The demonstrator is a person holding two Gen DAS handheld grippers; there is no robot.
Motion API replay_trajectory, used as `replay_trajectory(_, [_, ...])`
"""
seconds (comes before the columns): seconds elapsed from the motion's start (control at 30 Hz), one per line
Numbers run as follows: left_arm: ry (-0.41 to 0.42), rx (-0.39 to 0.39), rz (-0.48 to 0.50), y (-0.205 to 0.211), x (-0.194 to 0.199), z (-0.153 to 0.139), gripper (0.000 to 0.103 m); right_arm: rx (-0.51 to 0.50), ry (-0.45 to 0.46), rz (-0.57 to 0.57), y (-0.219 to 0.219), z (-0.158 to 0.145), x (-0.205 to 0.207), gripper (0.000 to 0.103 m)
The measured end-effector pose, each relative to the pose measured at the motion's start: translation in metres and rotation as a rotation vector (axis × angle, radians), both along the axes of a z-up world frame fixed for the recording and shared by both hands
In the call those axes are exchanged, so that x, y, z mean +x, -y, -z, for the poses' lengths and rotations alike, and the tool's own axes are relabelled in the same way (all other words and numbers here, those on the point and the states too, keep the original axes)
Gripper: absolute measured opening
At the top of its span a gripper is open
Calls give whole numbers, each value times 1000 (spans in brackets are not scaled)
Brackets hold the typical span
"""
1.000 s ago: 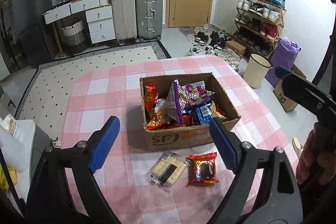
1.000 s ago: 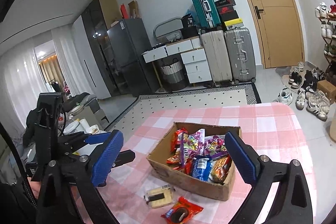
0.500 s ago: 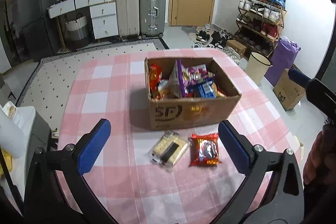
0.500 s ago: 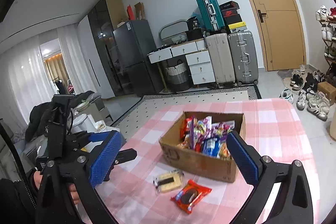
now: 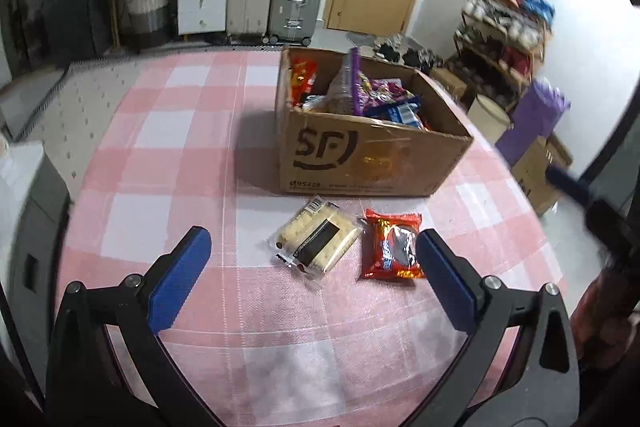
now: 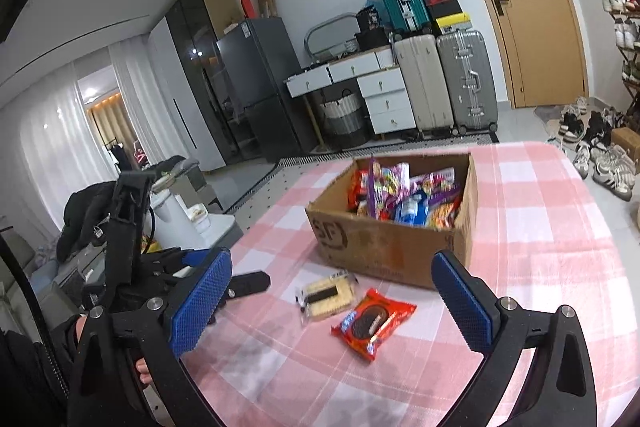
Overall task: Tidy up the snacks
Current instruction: 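Withdraw both open tools from the box toward the remaining snacks, then lower the left tool onto the white cracker pack and close it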
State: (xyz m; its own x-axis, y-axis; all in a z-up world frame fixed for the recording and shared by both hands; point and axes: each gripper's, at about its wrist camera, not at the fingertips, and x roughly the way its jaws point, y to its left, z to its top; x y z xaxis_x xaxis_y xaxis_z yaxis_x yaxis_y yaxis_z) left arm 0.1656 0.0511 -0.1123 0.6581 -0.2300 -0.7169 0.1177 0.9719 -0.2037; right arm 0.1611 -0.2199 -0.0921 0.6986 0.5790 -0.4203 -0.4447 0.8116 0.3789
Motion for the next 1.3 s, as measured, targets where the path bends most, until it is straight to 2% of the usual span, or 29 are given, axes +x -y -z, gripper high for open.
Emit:
replay_trajectory(0.07, [-11, -29, -23, -5, 4, 7, 102, 13, -22, -3, -1, 9, 3, 102])
replay_trajectory(0.23, [-51, -8, -4, 0, 14, 31, 102, 14, -61, -16, -4, 29, 9, 102])
replay_trajectory(0.33, [-88, 16, 11, 7, 21, 49, 102, 17, -77, -21, -5, 39, 13, 102])
replay_trajectory(0.43, [-125, 74, 37, 16, 34, 67, 102, 12, -93, -29, -7, 49, 16, 102])
replay_trajectory(0.6, [-157, 118, 63, 24, 55, 86, 102, 3, -122, -36, -9, 66, 21, 102])
replay_trajectory(1.17, [-223, 212, 147, 49, 107, 121, 102, 14, -180, -55, -10, 90, 36, 102])
replay_trajectory(1.3, [-224, 209, 157, 49, 117, 122, 100, 20, -184, -53, -8, 93, 38, 102])
